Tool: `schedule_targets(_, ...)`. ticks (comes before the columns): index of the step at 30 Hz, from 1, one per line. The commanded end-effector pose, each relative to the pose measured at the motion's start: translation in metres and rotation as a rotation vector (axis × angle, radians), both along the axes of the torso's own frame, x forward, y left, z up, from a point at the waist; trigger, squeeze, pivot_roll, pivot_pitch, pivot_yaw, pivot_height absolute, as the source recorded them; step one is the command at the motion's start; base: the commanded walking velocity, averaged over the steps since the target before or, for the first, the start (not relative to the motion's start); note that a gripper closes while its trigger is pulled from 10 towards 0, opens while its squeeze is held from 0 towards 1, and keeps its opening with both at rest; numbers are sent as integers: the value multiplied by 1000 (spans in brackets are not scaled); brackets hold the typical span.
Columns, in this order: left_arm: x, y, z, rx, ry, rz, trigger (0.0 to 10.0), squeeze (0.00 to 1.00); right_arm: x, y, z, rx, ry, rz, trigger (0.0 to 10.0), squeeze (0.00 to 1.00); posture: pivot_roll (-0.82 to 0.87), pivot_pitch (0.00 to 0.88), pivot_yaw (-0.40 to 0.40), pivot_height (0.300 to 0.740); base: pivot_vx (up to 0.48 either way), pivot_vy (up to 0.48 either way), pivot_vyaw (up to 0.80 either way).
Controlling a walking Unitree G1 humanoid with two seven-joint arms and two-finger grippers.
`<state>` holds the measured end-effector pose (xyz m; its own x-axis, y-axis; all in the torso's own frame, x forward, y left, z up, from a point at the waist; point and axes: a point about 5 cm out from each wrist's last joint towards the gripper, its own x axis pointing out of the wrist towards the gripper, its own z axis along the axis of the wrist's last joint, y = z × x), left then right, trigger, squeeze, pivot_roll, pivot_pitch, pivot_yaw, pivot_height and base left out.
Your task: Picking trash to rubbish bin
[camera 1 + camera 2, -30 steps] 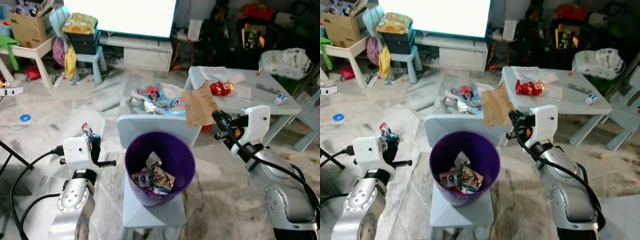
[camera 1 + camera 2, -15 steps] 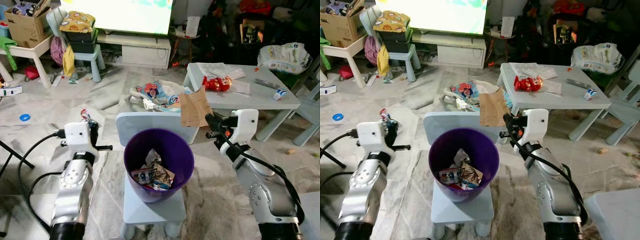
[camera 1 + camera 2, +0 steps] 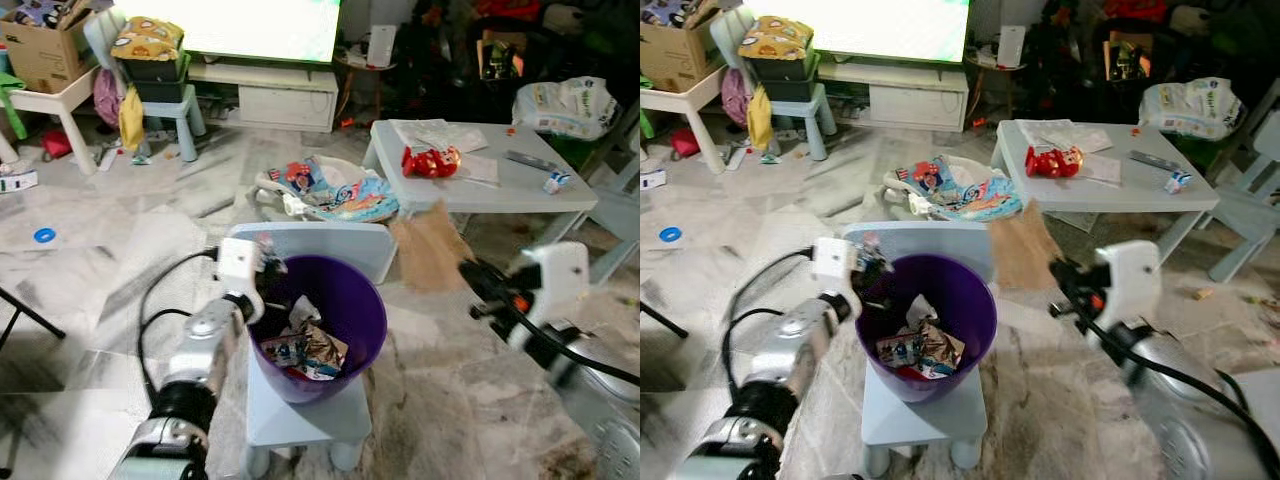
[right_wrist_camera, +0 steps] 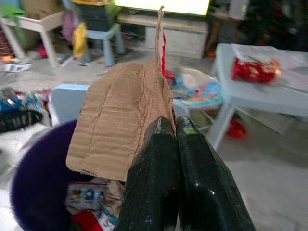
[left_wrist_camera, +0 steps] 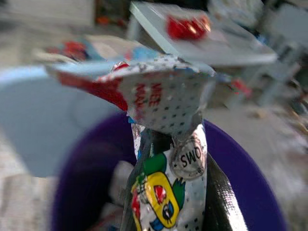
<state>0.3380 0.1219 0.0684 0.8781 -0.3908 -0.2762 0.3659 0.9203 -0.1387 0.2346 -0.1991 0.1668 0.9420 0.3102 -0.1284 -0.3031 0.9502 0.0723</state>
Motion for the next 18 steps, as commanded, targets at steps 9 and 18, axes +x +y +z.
schedule_targets(9, -3, -6, -25, 40, 168, 36, 10000, 0, -14, 12, 3, 23, 111, 104, 0, 0, -157, 122, -144, 740, 0, 0, 0)
schedule_targets(18, -9, 2, -38, 81, 251, 36, 10000, 0, -39, 18, -13, 16, 297, 271, 0, 0, -152, 122, -145, 740, 0, 0, 0)
